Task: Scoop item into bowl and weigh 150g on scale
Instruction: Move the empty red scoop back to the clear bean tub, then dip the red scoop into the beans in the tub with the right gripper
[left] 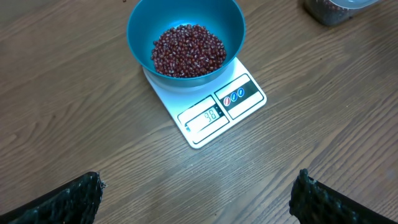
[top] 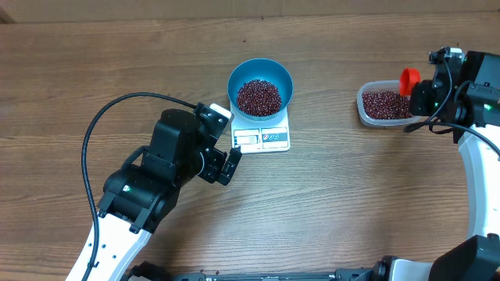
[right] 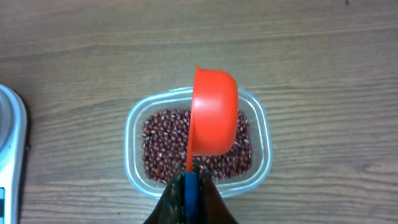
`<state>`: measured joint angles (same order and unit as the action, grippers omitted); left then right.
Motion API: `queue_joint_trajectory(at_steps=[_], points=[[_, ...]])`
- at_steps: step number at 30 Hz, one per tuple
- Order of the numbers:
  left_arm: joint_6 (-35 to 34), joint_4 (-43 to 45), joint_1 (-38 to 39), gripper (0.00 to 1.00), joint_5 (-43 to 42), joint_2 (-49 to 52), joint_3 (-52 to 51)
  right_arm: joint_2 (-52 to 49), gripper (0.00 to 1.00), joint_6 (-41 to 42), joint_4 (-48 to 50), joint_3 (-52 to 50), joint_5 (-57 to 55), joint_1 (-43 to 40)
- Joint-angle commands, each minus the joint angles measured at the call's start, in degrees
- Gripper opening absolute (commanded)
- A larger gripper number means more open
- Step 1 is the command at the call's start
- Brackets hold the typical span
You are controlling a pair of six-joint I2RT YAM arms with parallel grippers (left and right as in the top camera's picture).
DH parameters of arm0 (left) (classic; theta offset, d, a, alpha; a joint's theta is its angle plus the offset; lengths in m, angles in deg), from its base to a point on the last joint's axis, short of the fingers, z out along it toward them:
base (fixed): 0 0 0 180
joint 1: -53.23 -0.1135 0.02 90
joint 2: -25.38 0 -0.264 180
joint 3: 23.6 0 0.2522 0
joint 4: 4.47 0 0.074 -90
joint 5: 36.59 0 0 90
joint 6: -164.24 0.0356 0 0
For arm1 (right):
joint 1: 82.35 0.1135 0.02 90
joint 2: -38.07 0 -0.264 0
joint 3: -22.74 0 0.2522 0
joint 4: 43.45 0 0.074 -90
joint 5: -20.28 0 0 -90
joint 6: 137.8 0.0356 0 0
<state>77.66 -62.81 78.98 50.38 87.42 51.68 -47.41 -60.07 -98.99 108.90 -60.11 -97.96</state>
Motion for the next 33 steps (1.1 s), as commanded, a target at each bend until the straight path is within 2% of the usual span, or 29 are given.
queue_joint_trajectory(at_steps=[1, 16, 24, 33], points=[[0.9, 0.2, -0.2, 1.00, -0.6, -0.7, 0.5, -1.4, 0.04, -2.3, -0.6, -0.1, -1.5, 0.2], [0.9, 0.2, -0.2, 1.00, -0.6, -0.7, 0.5, -15.0, 0.04, -2.8, -0.1, -0.1, -0.6, 0.2], [0.9, 0.2, -0.2, 1.00, -0.6, -0.7, 0.5, -15.5, 0.04, -2.9, -0.3, -0.1, 0.6, 0.2], [0.9, 0.2, -0.2, 0.99, -0.6, -0.7, 0.5, -15.5, 0.04, -2.8, -1.5, -0.1, 8.1, 0.2]])
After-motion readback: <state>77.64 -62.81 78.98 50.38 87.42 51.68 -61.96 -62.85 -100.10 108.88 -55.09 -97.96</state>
